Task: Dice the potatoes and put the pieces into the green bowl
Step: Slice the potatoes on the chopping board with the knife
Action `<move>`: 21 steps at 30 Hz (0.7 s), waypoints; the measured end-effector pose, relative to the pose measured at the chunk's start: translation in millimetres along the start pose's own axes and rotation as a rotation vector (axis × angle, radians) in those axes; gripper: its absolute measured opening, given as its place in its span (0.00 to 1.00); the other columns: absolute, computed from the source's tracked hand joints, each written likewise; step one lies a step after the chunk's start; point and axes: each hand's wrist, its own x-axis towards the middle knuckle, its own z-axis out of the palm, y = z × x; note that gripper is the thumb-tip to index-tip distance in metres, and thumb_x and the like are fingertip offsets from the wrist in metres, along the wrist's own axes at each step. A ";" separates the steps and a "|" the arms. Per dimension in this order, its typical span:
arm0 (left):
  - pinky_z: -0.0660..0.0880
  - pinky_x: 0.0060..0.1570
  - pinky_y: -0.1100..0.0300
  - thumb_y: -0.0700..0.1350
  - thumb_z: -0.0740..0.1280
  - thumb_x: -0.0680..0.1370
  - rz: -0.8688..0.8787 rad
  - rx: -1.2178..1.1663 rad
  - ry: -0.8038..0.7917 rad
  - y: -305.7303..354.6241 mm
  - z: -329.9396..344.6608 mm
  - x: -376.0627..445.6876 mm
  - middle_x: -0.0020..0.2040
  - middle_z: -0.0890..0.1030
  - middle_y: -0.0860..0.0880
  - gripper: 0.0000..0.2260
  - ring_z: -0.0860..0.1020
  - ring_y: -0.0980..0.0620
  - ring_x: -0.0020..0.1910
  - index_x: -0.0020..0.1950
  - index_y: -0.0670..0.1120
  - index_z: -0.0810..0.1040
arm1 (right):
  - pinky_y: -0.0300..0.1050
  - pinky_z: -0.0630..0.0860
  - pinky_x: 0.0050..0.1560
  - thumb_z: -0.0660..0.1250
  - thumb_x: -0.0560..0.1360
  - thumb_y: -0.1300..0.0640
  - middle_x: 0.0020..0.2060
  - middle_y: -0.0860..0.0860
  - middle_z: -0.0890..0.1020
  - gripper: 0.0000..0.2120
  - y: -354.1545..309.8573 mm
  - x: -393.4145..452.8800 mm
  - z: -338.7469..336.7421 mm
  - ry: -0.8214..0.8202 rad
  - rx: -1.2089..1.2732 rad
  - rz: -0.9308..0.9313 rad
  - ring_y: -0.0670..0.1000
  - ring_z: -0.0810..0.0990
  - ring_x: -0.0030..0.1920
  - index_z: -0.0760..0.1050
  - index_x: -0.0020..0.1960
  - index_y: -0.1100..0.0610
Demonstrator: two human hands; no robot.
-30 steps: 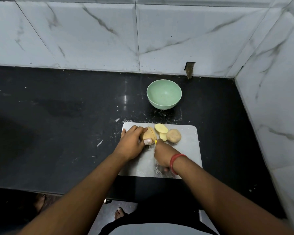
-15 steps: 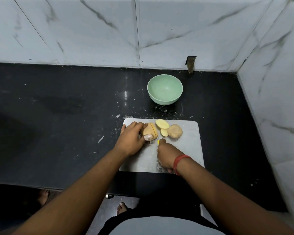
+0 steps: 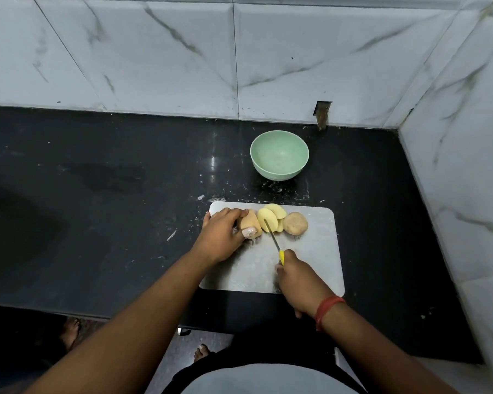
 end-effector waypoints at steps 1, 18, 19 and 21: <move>0.57 0.73 0.38 0.55 0.68 0.79 0.001 0.004 0.001 0.6 0.0 -0.5 0.59 0.77 0.52 0.21 0.74 0.50 0.63 0.71 0.53 0.74 | 0.47 0.74 0.20 0.52 0.83 0.53 0.43 0.54 0.74 0.08 -4.2 -0.5 -2.0 0.024 0.013 -0.014 0.59 0.78 0.28 0.62 0.54 0.58; 0.50 0.77 0.40 0.57 0.68 0.79 -0.028 -0.091 0.076 2.7 7.5 -11.1 0.57 0.79 0.55 0.18 0.76 0.54 0.58 0.65 0.50 0.73 | 0.47 0.73 0.19 0.53 0.81 0.61 0.42 0.54 0.71 0.07 -27.6 18.0 3.7 0.021 -0.073 -0.003 0.57 0.76 0.30 0.61 0.59 0.58; 0.50 0.77 0.40 0.57 0.69 0.79 -0.031 -0.097 0.077 1.7 8.0 -11.0 0.56 0.79 0.56 0.18 0.76 0.54 0.57 0.64 0.50 0.73 | 0.45 0.71 0.17 0.53 0.81 0.61 0.40 0.54 0.70 0.07 -26.4 19.3 5.3 0.028 -0.090 -0.008 0.56 0.76 0.30 0.61 0.60 0.59; 0.49 0.77 0.40 0.57 0.69 0.79 -0.027 -0.101 0.076 0.4 8.0 -10.9 0.56 0.79 0.56 0.17 0.76 0.54 0.57 0.63 0.50 0.73 | 0.43 0.67 0.16 0.54 0.81 0.62 0.38 0.53 0.69 0.08 -24.3 21.6 8.2 0.041 -0.125 -0.014 0.55 0.74 0.30 0.61 0.60 0.60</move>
